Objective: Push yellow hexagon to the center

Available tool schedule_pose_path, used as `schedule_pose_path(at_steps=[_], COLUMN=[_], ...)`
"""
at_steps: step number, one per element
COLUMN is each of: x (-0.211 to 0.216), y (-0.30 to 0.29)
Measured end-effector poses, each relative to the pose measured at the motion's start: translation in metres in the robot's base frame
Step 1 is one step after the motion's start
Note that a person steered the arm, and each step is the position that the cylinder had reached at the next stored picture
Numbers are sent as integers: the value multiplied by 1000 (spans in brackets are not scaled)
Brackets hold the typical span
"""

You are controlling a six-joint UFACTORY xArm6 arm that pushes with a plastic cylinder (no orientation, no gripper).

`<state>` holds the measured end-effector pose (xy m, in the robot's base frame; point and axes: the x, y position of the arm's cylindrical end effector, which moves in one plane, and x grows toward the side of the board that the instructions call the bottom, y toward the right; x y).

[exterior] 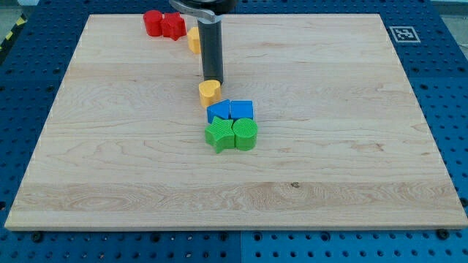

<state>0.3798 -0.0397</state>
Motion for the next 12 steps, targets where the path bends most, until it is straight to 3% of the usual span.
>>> schedule_pose_path(at_steps=[5, 8, 11, 12], x=[-31, -106, -110, -143], y=[-21, -93, -16, -3])
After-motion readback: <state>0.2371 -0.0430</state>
